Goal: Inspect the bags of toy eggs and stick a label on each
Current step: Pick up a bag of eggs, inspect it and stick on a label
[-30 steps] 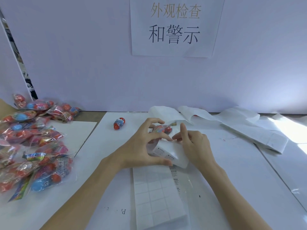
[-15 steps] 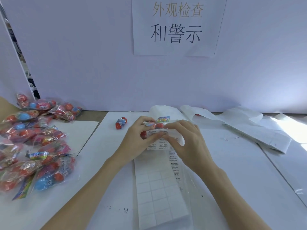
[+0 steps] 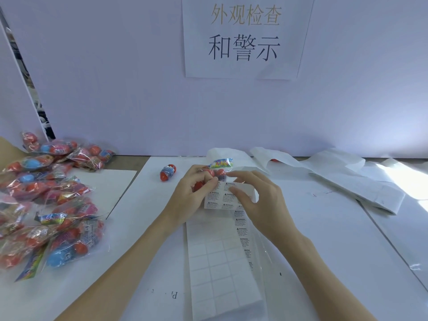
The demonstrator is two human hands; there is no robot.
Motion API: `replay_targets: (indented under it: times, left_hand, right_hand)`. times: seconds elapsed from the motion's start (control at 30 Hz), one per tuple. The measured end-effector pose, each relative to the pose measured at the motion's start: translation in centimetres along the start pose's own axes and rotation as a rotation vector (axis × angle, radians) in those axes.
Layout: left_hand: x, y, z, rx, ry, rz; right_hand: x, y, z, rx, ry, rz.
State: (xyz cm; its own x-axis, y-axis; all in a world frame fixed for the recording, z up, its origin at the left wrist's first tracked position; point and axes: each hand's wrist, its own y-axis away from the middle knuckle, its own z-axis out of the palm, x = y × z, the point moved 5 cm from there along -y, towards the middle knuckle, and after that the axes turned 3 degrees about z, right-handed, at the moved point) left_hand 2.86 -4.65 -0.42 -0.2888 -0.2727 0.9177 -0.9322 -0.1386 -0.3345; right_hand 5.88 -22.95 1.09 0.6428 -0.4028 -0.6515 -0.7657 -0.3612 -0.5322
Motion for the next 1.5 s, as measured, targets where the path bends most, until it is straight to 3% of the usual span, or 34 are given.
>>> replay_targets:
  times: [0.13, 0.6, 0.8, 0.87, 0.97, 1.03, 1.2, 1.5]
  left_hand:
    - [-0.3, -0.1, 0.1, 0.01, 0.01, -0.023]
    - [-0.3, 0.0, 0.1, 0.023, -0.03, -0.035]
    - [-0.1, 0.0, 0.1, 0.03, -0.026, -0.044]
    - [0.1, 0.0, 0.0, 0.039, -0.032, -0.043]
    - [0.5, 0.1, -0.2, 0.044, -0.038, -0.048]
    - [0.7, 0.2, -0.2, 0.043, -0.003, -0.05]
    - [0.4, 0.2, -0.4, 0.041, 0.144, -0.097]
    - [-0.2, -0.4, -1.4, 0.138, 0.319, -0.083]
  right_hand:
    - [-0.4, 0.0, 0.1, 0.038, 0.013, -0.061]
    - [-0.6, 0.1, 0.5, -0.041, -0.044, 0.002]
    - [-1.2, 0.1, -0.1, 0.05, -0.052, -0.05]
    - [-1.2, -0.1, -0.2, 0.07, -0.187, 0.037]
    - [0.0, -0.3, -0.9, 0.16, -0.653, 0.324]
    - [0.9, -0.4, -1.8, 0.238, -0.771, 0.427]
    - [1.9, -0.2, -2.2, 0.247, -0.772, 0.522]
    - [0.6, -0.2, -1.5, 0.092, -0.57, 0.405]
